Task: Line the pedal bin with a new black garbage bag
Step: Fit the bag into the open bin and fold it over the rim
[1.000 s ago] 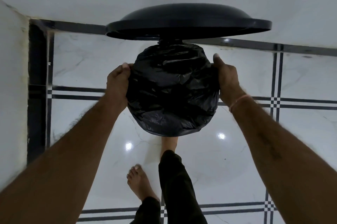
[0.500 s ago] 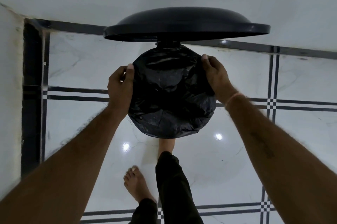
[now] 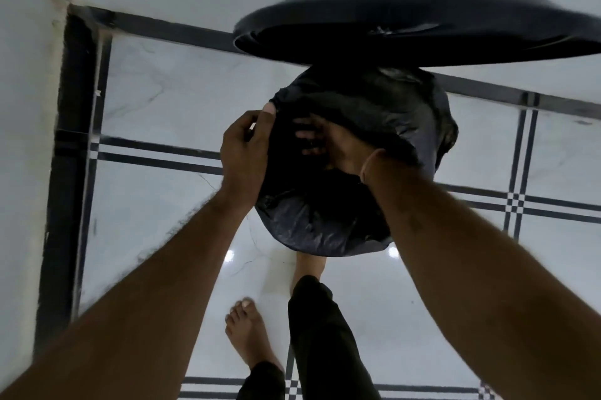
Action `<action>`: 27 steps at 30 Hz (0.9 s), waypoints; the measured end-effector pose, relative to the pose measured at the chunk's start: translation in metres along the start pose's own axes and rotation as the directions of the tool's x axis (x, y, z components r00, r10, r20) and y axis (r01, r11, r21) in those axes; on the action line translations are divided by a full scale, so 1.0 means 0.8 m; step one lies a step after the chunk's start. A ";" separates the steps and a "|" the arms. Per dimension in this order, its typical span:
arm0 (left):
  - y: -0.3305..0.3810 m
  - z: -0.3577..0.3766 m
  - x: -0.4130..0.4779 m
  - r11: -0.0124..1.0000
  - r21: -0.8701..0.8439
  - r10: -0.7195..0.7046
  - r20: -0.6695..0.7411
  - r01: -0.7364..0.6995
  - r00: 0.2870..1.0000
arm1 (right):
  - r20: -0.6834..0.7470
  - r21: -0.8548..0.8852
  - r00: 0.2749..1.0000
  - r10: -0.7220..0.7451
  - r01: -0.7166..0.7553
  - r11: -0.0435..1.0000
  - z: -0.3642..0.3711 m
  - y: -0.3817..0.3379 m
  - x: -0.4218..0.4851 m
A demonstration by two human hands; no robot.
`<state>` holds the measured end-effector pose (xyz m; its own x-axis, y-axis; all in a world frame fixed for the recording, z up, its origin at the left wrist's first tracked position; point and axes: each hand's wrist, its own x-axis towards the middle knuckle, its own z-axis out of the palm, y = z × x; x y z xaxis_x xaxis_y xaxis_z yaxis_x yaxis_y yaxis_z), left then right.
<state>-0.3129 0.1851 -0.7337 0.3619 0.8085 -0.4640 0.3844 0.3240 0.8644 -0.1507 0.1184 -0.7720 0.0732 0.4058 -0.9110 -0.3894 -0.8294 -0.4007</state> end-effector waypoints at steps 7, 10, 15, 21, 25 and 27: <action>0.003 0.001 0.000 0.999 0.049 0.014 -0.037 -0.013 0.999 | -0.179 -0.050 0.982 -0.062 0.054 0.997 0.007 0.017 -0.034; 0.009 -0.002 -0.002 0.998 0.067 -0.002 -0.052 0.005 0.999 | -0.198 -0.236 0.867 -0.458 0.411 0.881 0.022 0.029 -0.122; 0.009 -0.001 -0.002 0.998 0.050 -0.036 -0.042 0.038 0.998 | 0.130 -0.226 0.944 -0.305 0.327 0.917 0.018 -0.021 -0.122; 0.001 0.000 -0.004 1.000 0.009 0.004 -0.023 -0.003 1.000 | -0.277 0.018 0.960 -0.043 0.050 0.999 -0.022 -0.008 -0.008; 0.002 0.000 -0.002 1.000 0.001 -0.002 -0.042 0.002 0.999 | -0.439 -0.048 0.883 -0.165 0.161 0.986 -0.010 0.009 -0.045; 0.005 0.000 -0.002 1.000 0.008 0.007 -0.043 -0.007 0.999 | -0.522 -0.128 0.785 -0.334 0.315 0.940 -0.002 0.025 -0.090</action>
<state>-0.3118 0.1847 -0.7295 0.3281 0.8309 -0.4493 0.3890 0.3146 0.8659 -0.1620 0.0719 -0.7143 0.6668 0.3949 -0.6320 -0.2258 -0.7012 -0.6763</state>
